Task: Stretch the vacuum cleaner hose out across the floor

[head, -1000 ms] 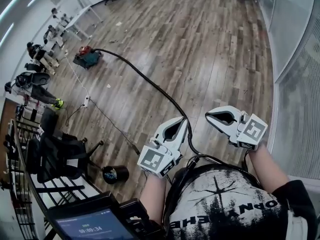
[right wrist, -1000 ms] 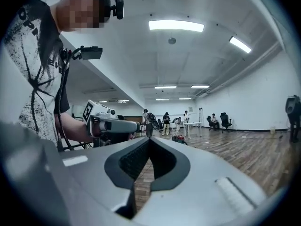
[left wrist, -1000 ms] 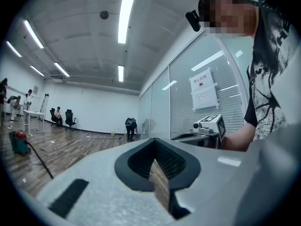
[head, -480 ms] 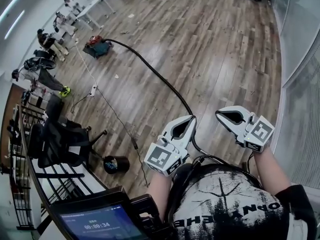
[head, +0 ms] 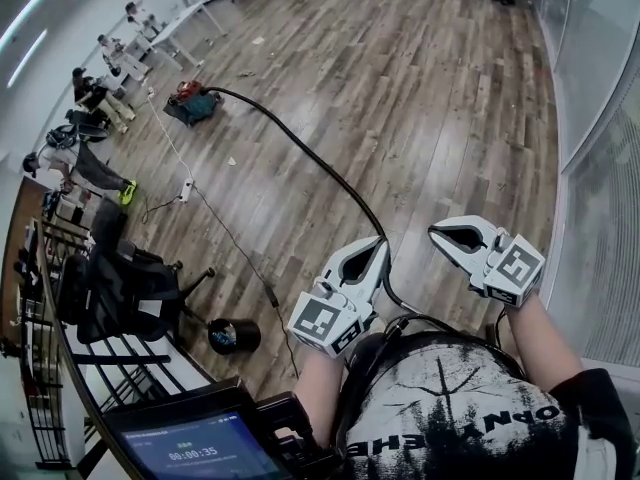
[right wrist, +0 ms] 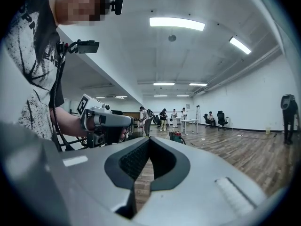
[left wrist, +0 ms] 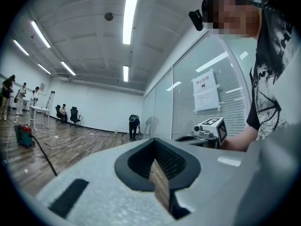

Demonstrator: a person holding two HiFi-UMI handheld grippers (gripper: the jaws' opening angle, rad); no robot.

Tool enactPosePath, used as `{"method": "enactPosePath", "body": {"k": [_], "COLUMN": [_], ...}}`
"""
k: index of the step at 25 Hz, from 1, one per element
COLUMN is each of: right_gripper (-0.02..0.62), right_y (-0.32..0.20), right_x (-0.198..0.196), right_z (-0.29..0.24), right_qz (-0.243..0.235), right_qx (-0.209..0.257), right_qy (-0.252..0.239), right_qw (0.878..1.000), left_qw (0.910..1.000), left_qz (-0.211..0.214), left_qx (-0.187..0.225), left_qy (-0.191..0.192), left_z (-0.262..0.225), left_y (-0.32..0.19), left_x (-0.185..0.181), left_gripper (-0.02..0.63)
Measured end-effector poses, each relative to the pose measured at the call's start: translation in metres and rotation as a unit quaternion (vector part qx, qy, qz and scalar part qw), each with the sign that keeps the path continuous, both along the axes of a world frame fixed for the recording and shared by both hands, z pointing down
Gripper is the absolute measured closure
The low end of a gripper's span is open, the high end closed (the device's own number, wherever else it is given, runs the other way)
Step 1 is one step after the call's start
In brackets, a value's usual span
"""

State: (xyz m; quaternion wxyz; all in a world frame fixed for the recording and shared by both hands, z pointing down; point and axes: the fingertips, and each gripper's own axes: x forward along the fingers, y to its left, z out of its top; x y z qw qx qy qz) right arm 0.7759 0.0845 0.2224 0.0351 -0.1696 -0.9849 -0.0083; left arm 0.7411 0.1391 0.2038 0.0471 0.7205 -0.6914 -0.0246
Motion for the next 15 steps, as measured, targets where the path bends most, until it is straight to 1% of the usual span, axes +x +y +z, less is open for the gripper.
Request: {"method": "enactPosePath", "body": {"k": [2,8,13,15], "right_gripper": [0.589,0.589,0.589,0.589], "right_y": [-0.002,-0.002,0.0,0.002], "right_x": [0.003,0.011,0.013,0.013], "right_z": [0.003,0.008,0.003,-0.001], "right_qz": [0.002,0.003,0.004,0.005], "right_qx": [-0.003,0.005,0.013,0.009], "right_qy": [0.007,-0.002,-0.005,-0.004], "right_qw": [1.0,1.0,1.0,1.0], "left_qw": [1.0,1.0,1.0,1.0], "left_qz": [0.001,0.003,0.002,0.002], "left_qx": [-0.002,-0.005,-0.007,-0.008], "left_qy": [0.0,0.003,0.005,0.006], "left_z": [0.001,0.007,0.004,0.004], "left_y": [0.0,0.002,0.005,0.006], "left_x": [0.002,0.009,0.012,0.012], "left_gripper": [0.606,0.606,0.606,0.606]}}
